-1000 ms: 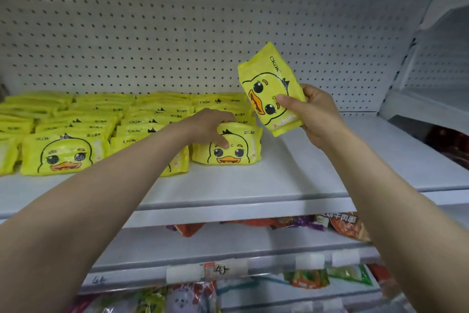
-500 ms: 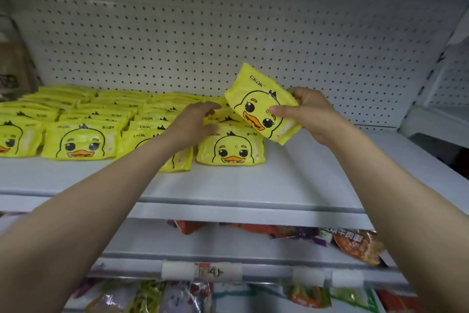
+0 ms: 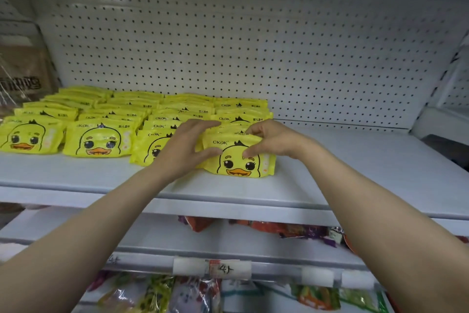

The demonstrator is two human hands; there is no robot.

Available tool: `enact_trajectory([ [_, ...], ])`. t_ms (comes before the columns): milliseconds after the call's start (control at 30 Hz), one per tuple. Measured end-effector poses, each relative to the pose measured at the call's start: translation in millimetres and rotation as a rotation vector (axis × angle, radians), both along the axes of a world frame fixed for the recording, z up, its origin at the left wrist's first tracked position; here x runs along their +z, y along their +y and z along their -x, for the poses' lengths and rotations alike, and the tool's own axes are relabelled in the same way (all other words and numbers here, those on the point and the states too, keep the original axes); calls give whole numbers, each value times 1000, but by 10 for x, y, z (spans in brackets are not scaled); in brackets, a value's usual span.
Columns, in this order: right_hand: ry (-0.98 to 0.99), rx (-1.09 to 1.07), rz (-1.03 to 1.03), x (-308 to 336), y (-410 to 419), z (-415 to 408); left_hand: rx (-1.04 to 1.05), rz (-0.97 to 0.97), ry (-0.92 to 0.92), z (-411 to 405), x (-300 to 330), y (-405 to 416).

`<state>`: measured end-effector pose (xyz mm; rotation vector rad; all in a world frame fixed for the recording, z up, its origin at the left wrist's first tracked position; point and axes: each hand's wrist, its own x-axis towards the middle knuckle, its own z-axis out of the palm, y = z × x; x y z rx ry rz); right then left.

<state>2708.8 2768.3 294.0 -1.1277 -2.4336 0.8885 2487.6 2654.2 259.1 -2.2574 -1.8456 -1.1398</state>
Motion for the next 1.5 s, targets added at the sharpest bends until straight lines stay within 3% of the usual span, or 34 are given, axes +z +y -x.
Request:
enact_trajectory([
  [167,-63,-23,-298,-25,-60,37,4,114,128,-34,-136,39],
  [400,-307,51,-410,-119,-207,67,38,90,233,-44,-159,111],
  [667,-415,-24,-580,-133,-353,158,51,36,292,-24,-200,121],
  [1033,-517,-138,-549,-90,-593,266,75,132,293,-71,-123,67],
  [1267,-367,-160,-601,214,-887,352,209,193,176,-11,212,-305],
  [1500,-222,-35,-643,452,-1505,440,390,162,73,100,387,-1228],
])
